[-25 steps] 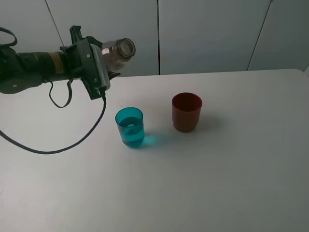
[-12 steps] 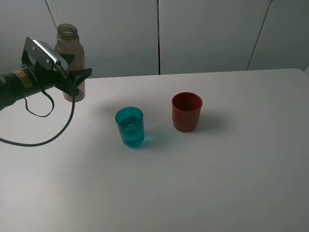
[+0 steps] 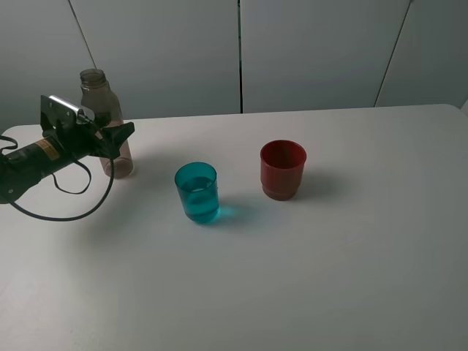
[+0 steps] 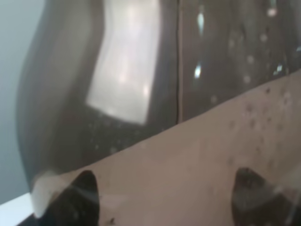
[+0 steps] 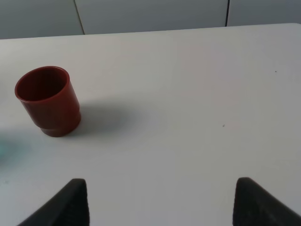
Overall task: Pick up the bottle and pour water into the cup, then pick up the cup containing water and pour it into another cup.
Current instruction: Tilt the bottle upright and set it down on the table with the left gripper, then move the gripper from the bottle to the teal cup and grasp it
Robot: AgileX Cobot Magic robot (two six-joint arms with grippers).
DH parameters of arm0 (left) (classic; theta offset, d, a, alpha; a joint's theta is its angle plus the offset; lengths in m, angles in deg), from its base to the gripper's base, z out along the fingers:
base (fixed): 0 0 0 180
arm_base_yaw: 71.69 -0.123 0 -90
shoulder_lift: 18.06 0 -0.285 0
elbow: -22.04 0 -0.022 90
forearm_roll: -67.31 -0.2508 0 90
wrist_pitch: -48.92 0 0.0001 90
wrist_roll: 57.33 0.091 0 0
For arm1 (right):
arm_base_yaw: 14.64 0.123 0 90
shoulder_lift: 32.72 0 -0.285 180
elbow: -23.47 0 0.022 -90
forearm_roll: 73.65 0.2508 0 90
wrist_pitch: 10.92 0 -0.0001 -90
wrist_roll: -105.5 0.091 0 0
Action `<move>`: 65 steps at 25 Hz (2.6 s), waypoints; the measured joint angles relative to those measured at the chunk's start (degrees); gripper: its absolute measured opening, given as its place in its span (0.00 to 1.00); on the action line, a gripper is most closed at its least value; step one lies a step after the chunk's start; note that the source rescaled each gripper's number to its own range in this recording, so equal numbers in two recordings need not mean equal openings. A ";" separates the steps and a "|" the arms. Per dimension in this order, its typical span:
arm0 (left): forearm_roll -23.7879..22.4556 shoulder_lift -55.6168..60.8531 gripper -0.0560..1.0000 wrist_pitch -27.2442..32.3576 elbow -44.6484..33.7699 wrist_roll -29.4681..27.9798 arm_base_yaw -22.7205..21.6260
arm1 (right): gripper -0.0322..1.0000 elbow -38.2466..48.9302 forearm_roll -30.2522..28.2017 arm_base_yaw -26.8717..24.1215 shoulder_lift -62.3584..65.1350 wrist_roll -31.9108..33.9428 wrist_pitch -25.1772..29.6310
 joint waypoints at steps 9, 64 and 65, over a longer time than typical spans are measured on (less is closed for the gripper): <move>-0.22 -0.50 0.09 -0.63 0.74 -1.29 0.00 | 0.03 0.00 0.00 0.00 0.00 0.36 0.00; -30.23 24.05 0.99 1.01 -0.24 -19.48 11.23 | 0.03 0.00 0.00 0.00 0.00 0.36 0.00; -31.36 23.45 0.99 1.01 -1.00 -19.64 11.23 | 0.03 0.00 0.00 0.00 0.00 0.00 0.00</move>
